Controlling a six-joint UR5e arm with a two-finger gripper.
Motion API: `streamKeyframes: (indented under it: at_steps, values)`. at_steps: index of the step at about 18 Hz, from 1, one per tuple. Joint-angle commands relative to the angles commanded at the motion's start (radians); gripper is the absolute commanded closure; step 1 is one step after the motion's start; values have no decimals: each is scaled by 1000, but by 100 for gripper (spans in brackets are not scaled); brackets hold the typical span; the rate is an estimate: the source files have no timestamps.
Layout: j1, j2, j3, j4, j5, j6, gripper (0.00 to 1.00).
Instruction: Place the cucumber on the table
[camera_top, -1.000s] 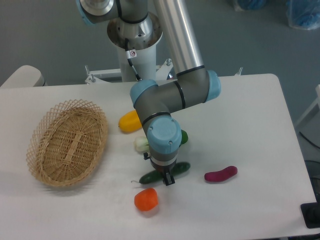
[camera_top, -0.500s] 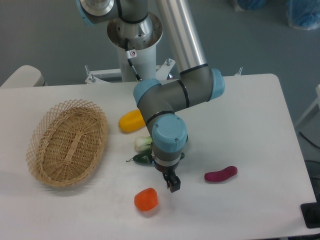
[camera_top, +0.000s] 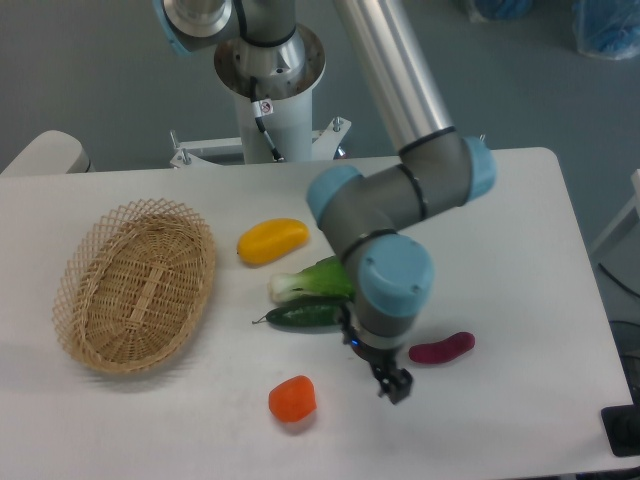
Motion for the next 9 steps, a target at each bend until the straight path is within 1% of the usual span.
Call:
streamKeyframes:
  at_steps: [5, 9]
  values:
    - [35, -57, 94, -12, -12, 2, 0]
    - [35, -107, 184, -38, -11, 0, 0]
